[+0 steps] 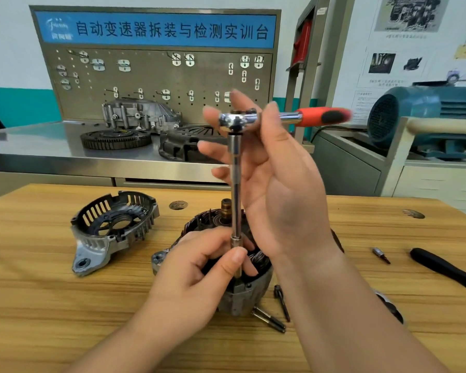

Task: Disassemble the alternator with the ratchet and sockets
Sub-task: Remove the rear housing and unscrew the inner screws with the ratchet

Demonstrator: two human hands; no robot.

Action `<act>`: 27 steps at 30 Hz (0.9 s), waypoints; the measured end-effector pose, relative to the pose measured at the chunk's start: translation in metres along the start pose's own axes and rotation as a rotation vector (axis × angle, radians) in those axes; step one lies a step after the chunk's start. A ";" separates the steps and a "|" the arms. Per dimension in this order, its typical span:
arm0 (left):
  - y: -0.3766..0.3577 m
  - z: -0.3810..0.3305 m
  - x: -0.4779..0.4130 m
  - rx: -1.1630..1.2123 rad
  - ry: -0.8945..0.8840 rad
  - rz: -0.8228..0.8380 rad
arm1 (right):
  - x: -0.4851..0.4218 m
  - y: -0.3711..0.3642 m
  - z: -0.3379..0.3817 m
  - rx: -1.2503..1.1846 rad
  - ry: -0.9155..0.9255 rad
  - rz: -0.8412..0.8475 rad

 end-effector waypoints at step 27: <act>0.000 0.004 0.000 -0.014 0.008 0.008 | 0.006 -0.005 -0.004 0.031 0.024 -0.029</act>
Point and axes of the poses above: each hand's wrist, its own x-axis away from the middle knuckle, its own y-axis out of the back of the hand, z = x × y, the point moved 8 cm from there along -x, towards the middle knuckle, and after that the axes turned 11 degrees about -y, right-handed, at the moved point
